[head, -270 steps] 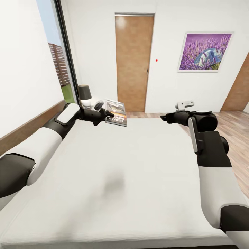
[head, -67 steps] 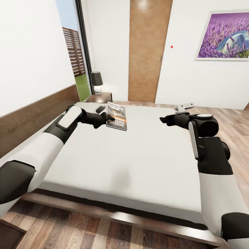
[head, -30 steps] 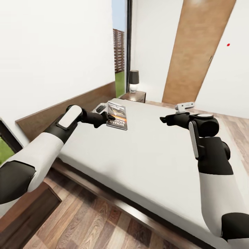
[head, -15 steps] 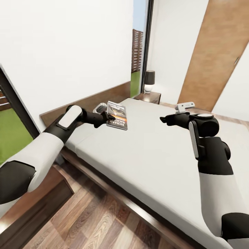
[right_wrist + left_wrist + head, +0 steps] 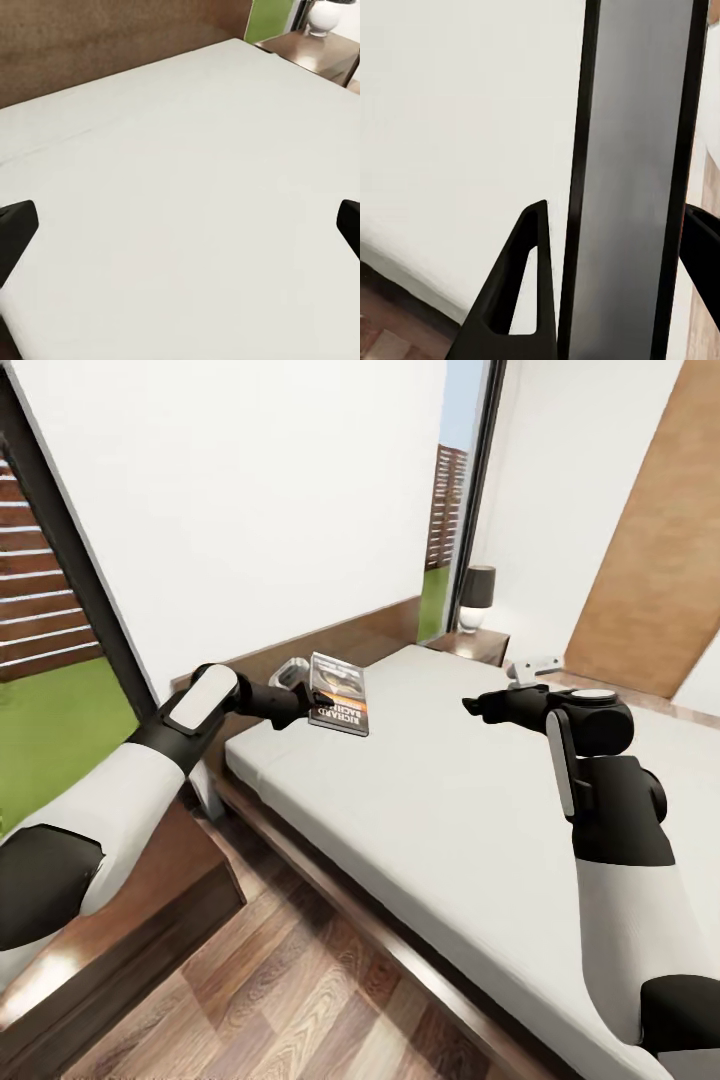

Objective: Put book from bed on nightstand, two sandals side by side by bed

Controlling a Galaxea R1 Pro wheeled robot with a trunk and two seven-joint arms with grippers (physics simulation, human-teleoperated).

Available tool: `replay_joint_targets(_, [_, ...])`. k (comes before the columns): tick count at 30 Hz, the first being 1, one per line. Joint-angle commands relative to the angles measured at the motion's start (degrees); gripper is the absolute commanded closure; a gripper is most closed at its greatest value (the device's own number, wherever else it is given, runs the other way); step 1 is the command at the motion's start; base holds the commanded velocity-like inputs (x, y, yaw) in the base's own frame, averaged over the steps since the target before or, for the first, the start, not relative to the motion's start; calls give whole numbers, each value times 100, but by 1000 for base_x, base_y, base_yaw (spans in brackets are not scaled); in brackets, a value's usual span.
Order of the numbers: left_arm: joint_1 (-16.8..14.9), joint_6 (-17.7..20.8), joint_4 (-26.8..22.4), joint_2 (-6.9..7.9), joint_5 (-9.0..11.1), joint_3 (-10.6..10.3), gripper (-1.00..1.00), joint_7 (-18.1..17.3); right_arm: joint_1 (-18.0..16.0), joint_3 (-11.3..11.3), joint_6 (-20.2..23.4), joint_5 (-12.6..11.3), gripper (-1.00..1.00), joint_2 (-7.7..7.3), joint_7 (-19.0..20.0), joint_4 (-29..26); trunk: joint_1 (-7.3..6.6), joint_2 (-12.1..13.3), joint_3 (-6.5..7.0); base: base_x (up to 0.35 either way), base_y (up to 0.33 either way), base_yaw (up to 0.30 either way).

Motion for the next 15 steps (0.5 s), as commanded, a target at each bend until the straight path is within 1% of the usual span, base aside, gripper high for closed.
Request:
replay_joint_targets(1, [-7,-9,-7,6,89,-24,100,47,-5,7,22,59,-100,-4,47,-6,0,-3,-5,0,0,174])
replay_joint_targets(6, [-5,-9,0,1,87,-22,100,154,-5,6,22,45,-100,-4,47,-20,0,-3,-5,0,-54,100])
replay_joint_targets(9, [-6,-8,5,0,106,-22,100,328,0,10,22,36,-100,-4,47,-37,0,-3,-5,23,-179,46])
replay_joint_targets(15, [-4,-11,-6,-5,133,-21,100,511,8,13,22,30,-100,-4,47,-75,0,-3,-5,49,-194,22])
